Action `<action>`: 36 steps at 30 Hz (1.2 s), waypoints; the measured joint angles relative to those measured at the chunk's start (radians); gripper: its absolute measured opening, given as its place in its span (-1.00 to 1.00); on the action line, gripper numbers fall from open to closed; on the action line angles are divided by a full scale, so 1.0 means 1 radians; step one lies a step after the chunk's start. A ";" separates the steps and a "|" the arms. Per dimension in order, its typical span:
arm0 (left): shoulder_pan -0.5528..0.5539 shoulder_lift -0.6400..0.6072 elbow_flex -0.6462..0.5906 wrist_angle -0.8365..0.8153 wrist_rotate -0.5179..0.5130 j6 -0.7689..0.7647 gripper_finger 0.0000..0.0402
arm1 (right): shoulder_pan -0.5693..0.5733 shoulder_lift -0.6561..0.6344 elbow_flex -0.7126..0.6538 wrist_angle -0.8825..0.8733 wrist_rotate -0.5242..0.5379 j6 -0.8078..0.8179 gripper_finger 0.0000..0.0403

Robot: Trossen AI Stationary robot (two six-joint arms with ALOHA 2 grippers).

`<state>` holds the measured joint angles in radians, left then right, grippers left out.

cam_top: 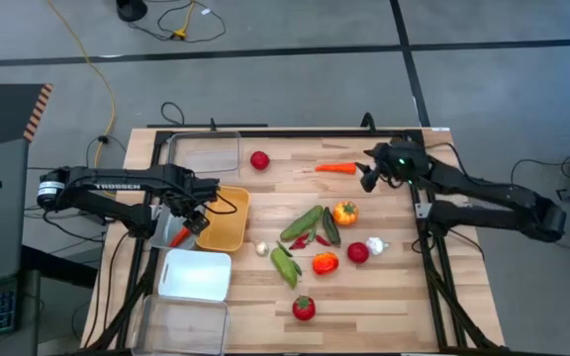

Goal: Sort produce into baskets
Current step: Put the top center carrot into the gray bin

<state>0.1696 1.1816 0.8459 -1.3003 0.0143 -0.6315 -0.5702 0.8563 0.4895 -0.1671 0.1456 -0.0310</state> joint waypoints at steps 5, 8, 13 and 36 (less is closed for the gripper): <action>0.000 0.000 0.000 0.028 -0.001 0.008 0.22 | -0.047 0.189 0.104 -0.044 -0.078 -0.085 0.32; 0.000 0.000 0.000 0.044 -0.001 0.018 0.22 | -0.066 0.298 0.155 -0.049 -0.103 -0.140 0.32; 0.000 0.000 0.000 0.044 -0.002 0.018 0.22 | -0.081 0.456 0.238 -0.109 -0.105 -0.226 0.32; 0.000 0.000 0.000 0.072 -0.023 0.033 0.22 | -0.095 0.836 0.413 -0.270 -0.102 -0.317 0.17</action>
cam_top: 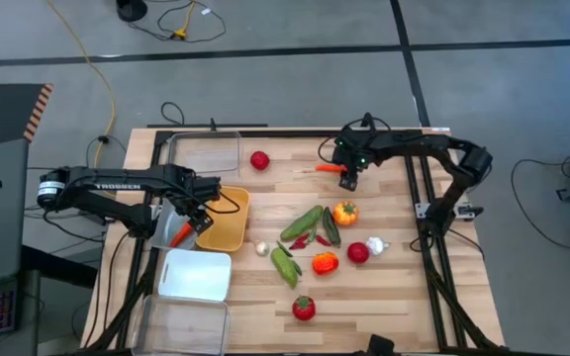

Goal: Sort produce into baskets
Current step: Put the top center carrot into the gray bin

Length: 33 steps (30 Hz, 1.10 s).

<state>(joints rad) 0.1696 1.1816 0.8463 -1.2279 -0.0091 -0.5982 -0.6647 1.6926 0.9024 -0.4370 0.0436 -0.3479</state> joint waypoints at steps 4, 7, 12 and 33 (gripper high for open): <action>0.000 0.000 0.017 -0.002 0.001 0.050 0.22 | 0.000 0.010 0.002 -0.004 0.001 0.006 -0.06; 0.000 0.000 0.056 -0.002 -0.003 0.080 0.22 | 0.004 0.006 0.002 -0.004 0.000 0.006 -0.25; 0.000 0.000 0.130 0.055 -0.087 0.169 0.22 | 0.025 -0.023 0.000 0.002 0.003 0.001 -0.30; 0.000 0.114 0.132 0.984 -0.225 0.783 0.22 | 0.312 -0.124 0.000 0.383 0.002 -0.011 -0.21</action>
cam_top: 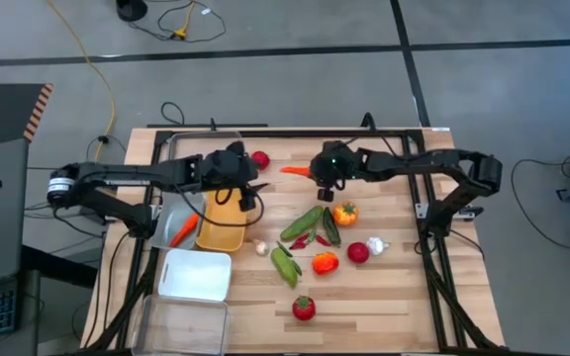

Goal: Sort produce into baskets
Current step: Put the top center carrot into the gray bin

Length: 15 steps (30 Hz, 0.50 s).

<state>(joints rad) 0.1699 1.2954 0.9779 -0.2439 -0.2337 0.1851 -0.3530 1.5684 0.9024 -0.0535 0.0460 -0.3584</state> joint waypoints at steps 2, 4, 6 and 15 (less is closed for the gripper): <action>0.000 0.031 0.000 0.030 -0.001 0.021 0.22 | 0.028 0.001 0.000 0.060 0.000 -0.015 -0.18; 0.000 0.063 0.000 0.076 -0.003 0.048 0.22 | 0.051 0.001 0.000 0.124 0.000 -0.017 -0.17; 0.000 0.091 0.000 0.094 -0.013 0.068 0.22 | 0.071 0.001 0.000 0.179 0.000 -0.018 -0.17; 0.000 0.148 0.012 0.174 -0.011 0.124 0.22 | 0.124 0.002 0.000 0.289 0.000 -0.064 -0.19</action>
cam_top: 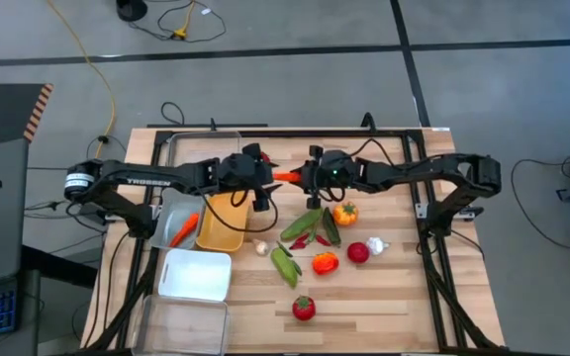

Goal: Sort produce into baskets
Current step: Put the top center carrot into the gray bin

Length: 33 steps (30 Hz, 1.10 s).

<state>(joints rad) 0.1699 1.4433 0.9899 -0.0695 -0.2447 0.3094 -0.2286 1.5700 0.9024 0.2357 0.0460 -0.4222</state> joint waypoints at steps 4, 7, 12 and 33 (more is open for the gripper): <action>0.000 0.000 0.001 0.028 0.001 -0.007 0.22 | 0.007 0.000 0.000 0.008 0.000 -0.005 -0.18; 0.000 -0.001 0.001 0.028 0.001 0.004 0.22 | 0.007 0.000 0.000 0.010 0.000 -0.005 -0.18; 0.000 -0.001 0.001 0.019 0.001 0.000 0.21 | 0.006 0.000 0.000 0.017 0.001 -0.005 -0.18; -0.001 -0.001 0.001 0.016 0.004 0.002 -0.67 | 0.005 0.000 0.000 0.059 0.003 -0.004 -0.07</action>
<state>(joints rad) 0.1692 1.4422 0.9905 -0.0532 -0.2406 0.3119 -0.2234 1.5703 0.9024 0.2943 0.0494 -0.4267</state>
